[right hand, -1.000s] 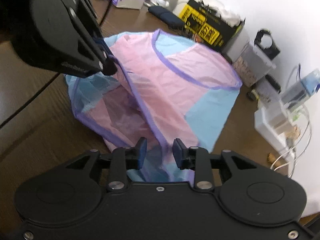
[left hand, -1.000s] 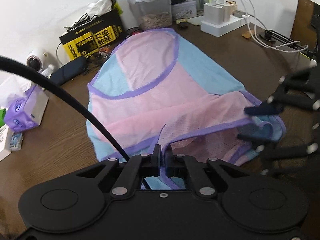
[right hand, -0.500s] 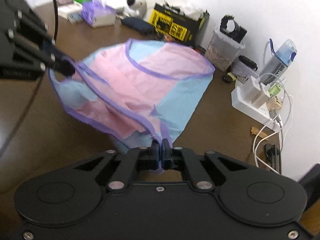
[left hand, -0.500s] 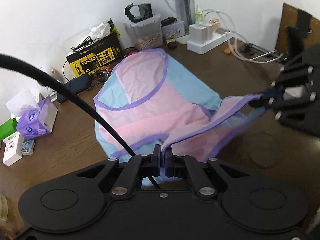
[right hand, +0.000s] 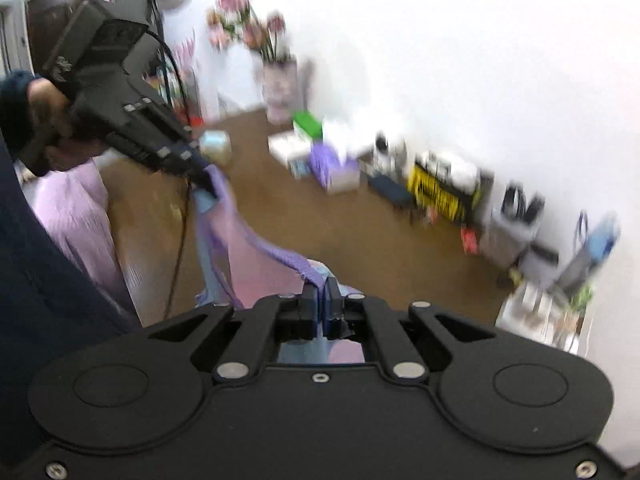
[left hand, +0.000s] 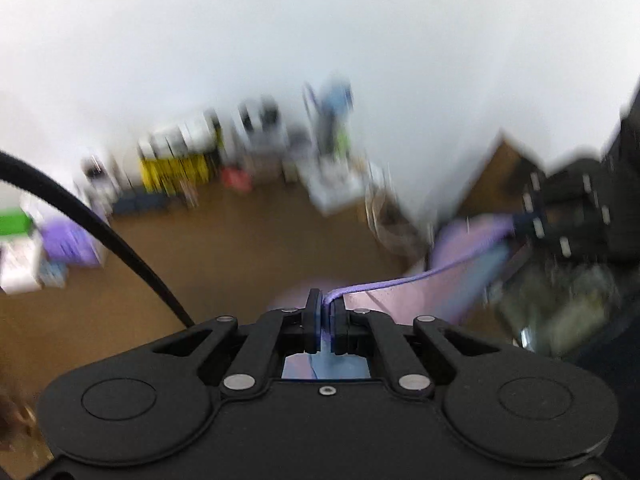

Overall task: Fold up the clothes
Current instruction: 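Lift the garment with both grippers and stretch it out above the table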

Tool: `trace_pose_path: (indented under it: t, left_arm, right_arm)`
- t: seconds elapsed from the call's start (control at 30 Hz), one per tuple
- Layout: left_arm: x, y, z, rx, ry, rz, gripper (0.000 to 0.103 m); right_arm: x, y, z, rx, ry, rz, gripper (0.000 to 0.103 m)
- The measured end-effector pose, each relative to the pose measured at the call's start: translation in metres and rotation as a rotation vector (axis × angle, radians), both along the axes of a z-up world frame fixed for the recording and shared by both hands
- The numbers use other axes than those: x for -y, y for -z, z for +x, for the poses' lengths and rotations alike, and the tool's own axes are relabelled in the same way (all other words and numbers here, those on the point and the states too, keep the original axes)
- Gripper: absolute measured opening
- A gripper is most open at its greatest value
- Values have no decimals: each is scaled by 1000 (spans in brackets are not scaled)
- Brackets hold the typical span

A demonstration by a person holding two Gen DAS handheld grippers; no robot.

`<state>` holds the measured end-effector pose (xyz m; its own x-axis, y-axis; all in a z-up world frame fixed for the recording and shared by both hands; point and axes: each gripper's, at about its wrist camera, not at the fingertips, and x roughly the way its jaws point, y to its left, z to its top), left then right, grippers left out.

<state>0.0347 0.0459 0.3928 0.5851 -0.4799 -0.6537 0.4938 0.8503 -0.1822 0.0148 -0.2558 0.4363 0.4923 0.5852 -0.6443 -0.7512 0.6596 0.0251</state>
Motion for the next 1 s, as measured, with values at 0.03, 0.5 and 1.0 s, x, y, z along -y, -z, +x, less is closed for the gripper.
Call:
trace_pose_path:
  t: [0.03,0.5,1.0]
  left_arm:
    - [1,-12,1,38,-3,-8,4]
    - [9,-20,128,228,-209,-9,4]
    - [48,-36,35,400,-54,49,4]
  right_arm:
    - [1,-9,3,6,-3,16,4]
    - [-50,16,121,460,336,-143,4]
    - [-26,26,50,431,311,-52,4]
